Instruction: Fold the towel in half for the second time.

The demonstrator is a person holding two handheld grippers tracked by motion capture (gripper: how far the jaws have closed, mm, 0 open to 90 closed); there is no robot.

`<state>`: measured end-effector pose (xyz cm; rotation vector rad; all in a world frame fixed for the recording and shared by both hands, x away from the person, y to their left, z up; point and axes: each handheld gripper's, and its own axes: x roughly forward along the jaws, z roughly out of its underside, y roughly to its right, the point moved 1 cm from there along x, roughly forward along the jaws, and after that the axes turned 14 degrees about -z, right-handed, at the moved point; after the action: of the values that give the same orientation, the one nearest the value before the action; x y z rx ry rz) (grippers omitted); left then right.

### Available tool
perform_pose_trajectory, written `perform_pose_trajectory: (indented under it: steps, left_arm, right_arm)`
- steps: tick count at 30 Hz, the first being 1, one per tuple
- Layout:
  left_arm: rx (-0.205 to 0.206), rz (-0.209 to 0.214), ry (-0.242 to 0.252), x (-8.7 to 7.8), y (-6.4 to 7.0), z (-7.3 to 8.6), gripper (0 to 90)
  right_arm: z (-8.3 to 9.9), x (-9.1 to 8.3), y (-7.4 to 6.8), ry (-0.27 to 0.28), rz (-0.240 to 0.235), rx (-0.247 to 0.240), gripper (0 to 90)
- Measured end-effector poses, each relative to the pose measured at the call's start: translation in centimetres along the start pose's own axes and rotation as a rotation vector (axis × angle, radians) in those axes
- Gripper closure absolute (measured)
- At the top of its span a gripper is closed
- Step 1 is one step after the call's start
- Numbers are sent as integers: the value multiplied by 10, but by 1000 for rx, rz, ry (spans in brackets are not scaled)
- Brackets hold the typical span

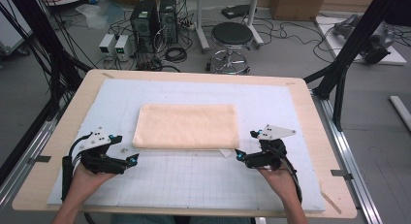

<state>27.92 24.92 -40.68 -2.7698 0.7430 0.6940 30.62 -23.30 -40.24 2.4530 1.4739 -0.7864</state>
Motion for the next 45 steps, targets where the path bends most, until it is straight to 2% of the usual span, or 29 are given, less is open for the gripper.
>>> perform_pose_trajectory:
  steps: [22, 33, 45]
  left_arm:
    - [9, -17, -1, -20, 1, 12, 69]
    - [5, -26, 1, -29, 0, 18, 69]
    - [-1, -38, 3, -40, -1, 26, 69]
  right_arm:
    - [14, -19, -12, 11, 10, 2, 119]
    - [25, -32, -15, 12, 22, 23, 119]
    - [32, -40, -21, 15, 26, 21, 119]
